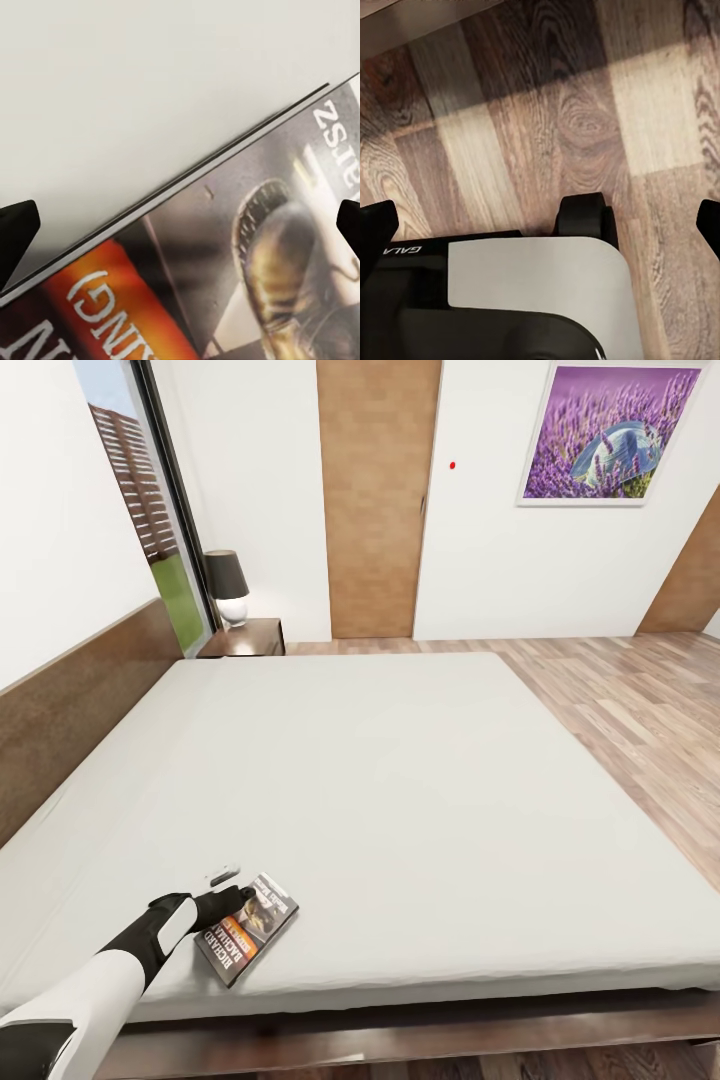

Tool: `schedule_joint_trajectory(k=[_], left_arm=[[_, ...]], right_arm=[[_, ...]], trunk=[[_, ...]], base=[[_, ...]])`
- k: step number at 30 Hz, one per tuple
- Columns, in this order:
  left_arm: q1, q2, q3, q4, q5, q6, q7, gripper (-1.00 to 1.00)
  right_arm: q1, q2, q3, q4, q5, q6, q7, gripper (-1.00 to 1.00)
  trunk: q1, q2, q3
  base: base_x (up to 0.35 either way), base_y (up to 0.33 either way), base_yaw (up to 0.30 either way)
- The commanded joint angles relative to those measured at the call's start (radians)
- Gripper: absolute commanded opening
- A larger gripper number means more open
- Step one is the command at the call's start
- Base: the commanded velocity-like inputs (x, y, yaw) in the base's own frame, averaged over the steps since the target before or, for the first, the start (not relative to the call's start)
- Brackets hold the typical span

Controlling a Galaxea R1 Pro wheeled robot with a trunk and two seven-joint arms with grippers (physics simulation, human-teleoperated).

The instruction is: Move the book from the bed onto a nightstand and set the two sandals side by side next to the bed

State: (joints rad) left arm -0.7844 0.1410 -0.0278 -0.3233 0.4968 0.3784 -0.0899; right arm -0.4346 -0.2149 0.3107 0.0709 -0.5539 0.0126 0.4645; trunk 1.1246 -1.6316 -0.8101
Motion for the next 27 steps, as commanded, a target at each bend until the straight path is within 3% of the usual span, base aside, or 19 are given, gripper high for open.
schedule_joint_trajectory(k=[1, 27], left_arm=[[0.001, 0.000, -0.003, 0.007, 0.017, 0.009, 0.000, 1.00], [0.001, -0.001, -0.003, 0.007, 0.018, 0.008, -0.001, 1.00]], right_arm=[[-0.001, 0.000, 0.007, 0.003, -0.011, 0.001, 0.006, 1.00], [-0.001, 0.000, 0.007, 0.003, -0.009, 0.001, 0.006, 1.00]], trunk=[[0.000, 0.000, -0.001], [0.000, 0.000, -0.001]], base=[[0.000, 0.000, 0.000], [-0.036, 0.000, -0.002]])
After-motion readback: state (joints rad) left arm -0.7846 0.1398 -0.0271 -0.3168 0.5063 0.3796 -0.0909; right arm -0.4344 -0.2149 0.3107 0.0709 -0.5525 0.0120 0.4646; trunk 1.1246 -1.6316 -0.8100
